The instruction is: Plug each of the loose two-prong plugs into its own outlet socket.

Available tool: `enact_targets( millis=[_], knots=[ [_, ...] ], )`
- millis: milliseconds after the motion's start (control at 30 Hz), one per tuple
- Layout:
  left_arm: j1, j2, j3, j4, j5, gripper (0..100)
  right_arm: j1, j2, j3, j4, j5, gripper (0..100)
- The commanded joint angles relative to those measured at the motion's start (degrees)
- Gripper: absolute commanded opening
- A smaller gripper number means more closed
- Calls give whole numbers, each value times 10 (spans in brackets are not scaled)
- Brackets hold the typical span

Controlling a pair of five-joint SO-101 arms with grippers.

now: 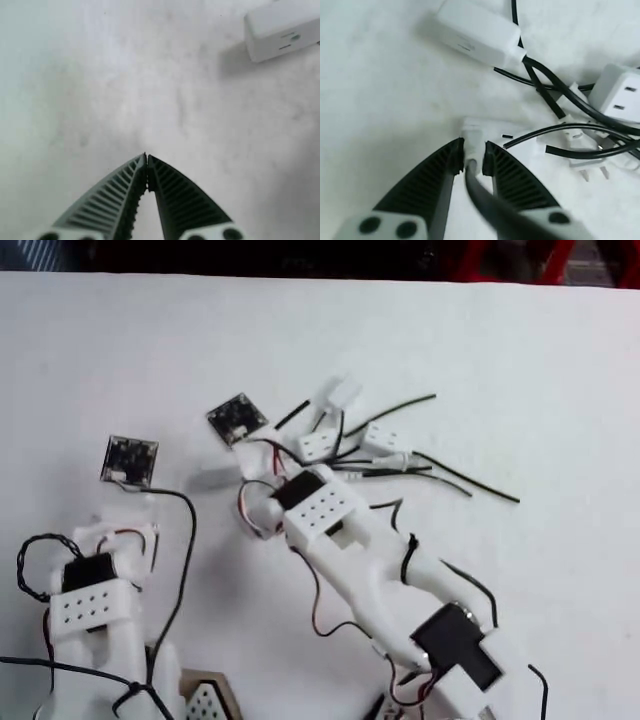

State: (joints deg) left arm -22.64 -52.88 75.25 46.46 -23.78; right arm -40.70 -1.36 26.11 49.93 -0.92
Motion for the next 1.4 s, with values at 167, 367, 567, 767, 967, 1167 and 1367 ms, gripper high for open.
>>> enact_targets(
  millis=[167, 367, 567, 767, 967, 1167, 1367],
  knots=[
    [-5, -9, -1, -11, -6, 27, 17, 6, -34, 35, 26, 18],
    [-5, -9, -1, -11, -6, 27, 13, 56, -36, 33, 76, 18],
    [-5, -9, -1, -11, -6, 27, 14, 63, -31, 37, 114, 18],
    [-5, -9, -1, -11, -6, 27, 12, 100, -26, 22, 127, 18],
    [-5, -9, -1, -11, -6, 27, 2, 120, -28, 24, 134, 18],
    [-5, -9, -1, -12, -6, 27, -14, 87, -32, 65, 135, 18],
    [-5, -12, 10, -24, -7, 27, -15, -95, -35, 151, 136, 17]
  ],
)
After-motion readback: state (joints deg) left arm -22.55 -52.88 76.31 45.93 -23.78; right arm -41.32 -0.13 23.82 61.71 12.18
